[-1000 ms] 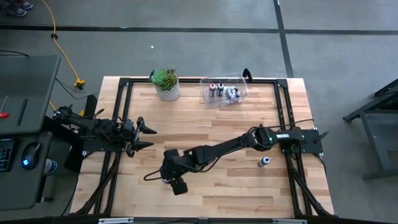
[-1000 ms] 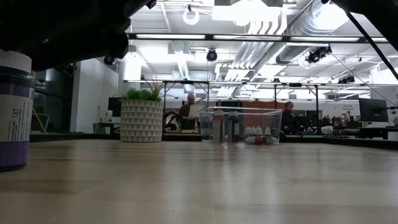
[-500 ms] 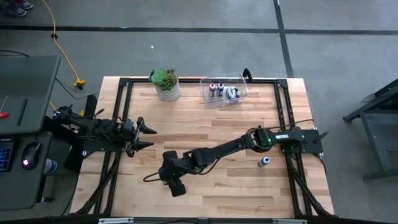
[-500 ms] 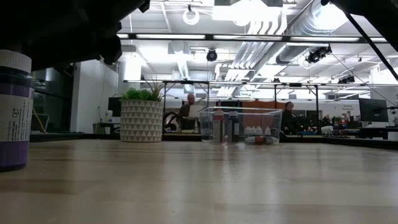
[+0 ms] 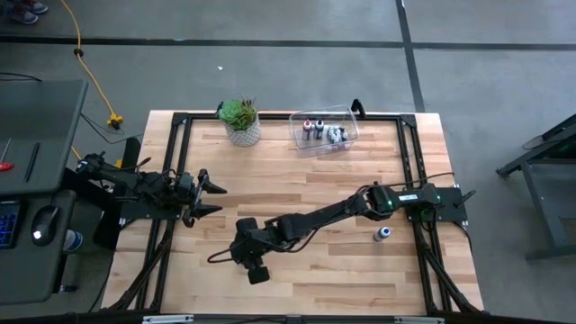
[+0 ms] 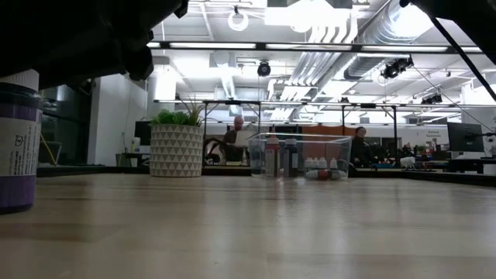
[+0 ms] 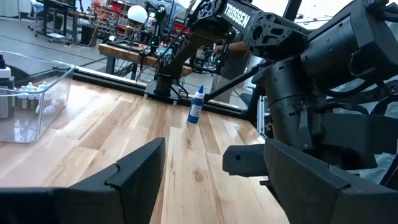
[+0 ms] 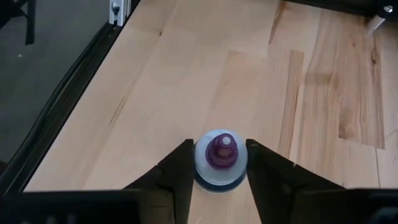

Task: Pick & Place food coloring
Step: Put the large purple food coloring bottle into the bin

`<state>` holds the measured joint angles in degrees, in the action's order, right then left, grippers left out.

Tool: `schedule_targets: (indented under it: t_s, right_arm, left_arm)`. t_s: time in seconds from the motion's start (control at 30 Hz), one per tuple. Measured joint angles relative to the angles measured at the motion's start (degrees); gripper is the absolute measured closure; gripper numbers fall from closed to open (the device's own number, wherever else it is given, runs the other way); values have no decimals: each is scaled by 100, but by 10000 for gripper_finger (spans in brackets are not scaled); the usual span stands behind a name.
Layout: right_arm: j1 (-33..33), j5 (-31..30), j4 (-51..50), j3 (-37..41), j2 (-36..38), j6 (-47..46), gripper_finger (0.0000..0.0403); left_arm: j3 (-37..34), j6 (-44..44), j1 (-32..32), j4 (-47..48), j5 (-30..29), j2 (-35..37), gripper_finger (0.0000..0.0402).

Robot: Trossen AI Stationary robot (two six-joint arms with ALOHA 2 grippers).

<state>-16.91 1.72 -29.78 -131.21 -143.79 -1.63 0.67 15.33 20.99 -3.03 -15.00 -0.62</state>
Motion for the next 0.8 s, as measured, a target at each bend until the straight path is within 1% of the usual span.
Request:
schedule_targets:
  t_s: [0.17,0.7,0.8]
  right_arm:
    - [0,7,-34,1,0,13,293]
    - [0,17,-141,-12,57,57,294]
    - [0,22,-365,-272,63,59,294]
  left_arm:
    - [0,0,1,0,0,0,130]
    - [0,0,0,0,0,1,130]
    - [0,0,1,0,0,-1,130]
